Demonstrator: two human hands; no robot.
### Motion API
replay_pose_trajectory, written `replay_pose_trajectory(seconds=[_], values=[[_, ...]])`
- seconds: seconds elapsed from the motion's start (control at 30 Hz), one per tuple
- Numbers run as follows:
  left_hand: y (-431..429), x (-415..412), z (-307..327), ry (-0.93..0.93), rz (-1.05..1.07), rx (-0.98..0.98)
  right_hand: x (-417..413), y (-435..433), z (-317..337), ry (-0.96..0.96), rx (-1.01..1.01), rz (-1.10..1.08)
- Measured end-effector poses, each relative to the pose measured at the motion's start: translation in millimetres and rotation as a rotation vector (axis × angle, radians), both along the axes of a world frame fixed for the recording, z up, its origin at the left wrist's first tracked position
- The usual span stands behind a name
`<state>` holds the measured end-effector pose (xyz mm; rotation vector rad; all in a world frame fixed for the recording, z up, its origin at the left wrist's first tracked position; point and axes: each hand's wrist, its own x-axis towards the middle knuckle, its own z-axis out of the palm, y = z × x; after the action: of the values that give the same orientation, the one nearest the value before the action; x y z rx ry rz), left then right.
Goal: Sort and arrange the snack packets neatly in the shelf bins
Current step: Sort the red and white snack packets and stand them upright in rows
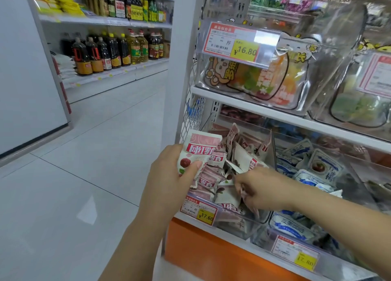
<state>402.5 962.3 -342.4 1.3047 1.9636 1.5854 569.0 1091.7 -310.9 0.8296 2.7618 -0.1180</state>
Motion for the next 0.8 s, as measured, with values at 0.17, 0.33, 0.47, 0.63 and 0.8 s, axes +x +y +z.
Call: replay_pose_trajectory(seconds=[0.17,0.33,0.47,0.63,0.8], values=[[0,2,1,-0.005,-0.019,0.015,20,2,26,0.501,0.129,-0.155],[2,5,0,-0.003,-0.027,0.009,31,12,28,0.914,0.238,-0.256],[4,7,-2,-0.005,-0.032,0.012,17,43,2,0.681,0.326,-0.393],[6,7,-1,0.002,-0.040,0.027,8,49,-8,0.294,0.457,-0.469],[7,6,-2,0.009,-0.036,0.030,10,18,3,0.404,0.427,-0.306]])
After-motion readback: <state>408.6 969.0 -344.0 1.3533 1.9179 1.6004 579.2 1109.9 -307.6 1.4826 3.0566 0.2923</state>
